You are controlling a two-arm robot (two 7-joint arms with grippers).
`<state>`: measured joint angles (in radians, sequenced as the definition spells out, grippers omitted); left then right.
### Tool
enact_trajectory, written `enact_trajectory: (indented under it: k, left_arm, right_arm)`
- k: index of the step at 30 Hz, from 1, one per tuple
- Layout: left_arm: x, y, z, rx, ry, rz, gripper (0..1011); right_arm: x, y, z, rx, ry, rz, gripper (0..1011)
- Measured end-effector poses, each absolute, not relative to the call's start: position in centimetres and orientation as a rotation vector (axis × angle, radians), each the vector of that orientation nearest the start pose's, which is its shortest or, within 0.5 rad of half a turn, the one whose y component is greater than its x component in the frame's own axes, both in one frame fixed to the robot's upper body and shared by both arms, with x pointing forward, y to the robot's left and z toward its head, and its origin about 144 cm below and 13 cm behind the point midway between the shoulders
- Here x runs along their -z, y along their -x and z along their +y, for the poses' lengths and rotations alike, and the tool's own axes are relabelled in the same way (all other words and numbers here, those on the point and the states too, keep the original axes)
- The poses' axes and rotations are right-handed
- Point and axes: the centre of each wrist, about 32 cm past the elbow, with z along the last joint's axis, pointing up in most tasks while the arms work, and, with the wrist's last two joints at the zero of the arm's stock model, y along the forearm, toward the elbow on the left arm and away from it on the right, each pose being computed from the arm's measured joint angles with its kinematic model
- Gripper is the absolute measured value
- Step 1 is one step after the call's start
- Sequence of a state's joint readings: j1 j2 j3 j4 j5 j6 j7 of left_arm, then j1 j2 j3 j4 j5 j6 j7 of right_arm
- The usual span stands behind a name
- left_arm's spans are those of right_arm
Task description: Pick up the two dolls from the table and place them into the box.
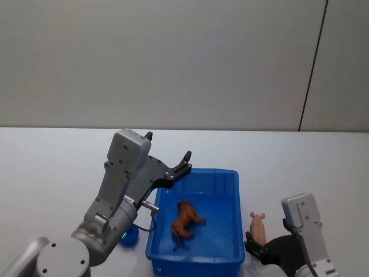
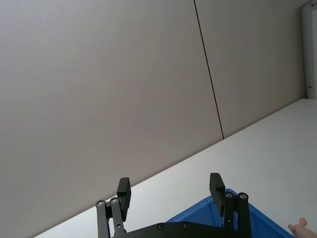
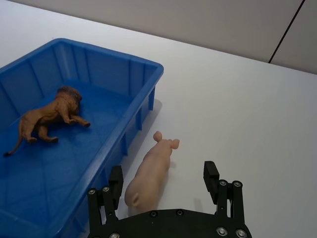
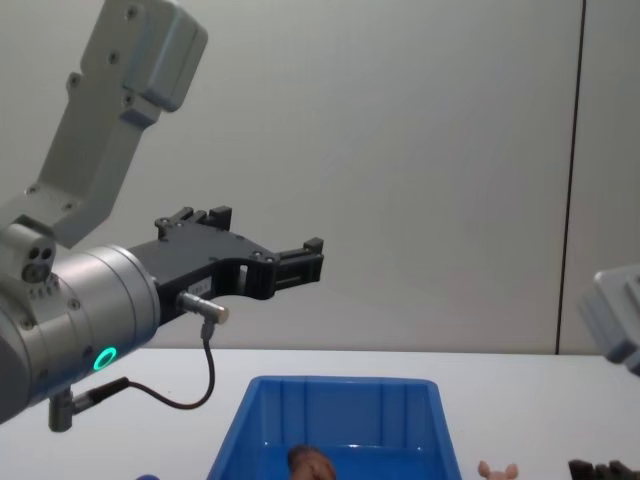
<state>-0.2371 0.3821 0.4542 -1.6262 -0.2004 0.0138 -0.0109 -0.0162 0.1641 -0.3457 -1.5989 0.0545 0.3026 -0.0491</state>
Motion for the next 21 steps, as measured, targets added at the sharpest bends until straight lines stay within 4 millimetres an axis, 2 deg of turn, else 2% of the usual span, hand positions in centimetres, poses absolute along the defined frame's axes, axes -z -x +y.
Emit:
enact_trajectory:
  k: [18,21]
  left_arm:
    - [-120.4,-49.2,19.8,-1.124,-0.061,-0.268,1001]
    - [-120.4,-49.2,19.8,-1.124,-0.061,-0.268,1001]
  right_arm:
    - [-111.1,-44.1,-16.1,1.250,0.392,0.122,998]
    - [-110.9,-44.2,-16.0,1.249,0.394,0.120,926]
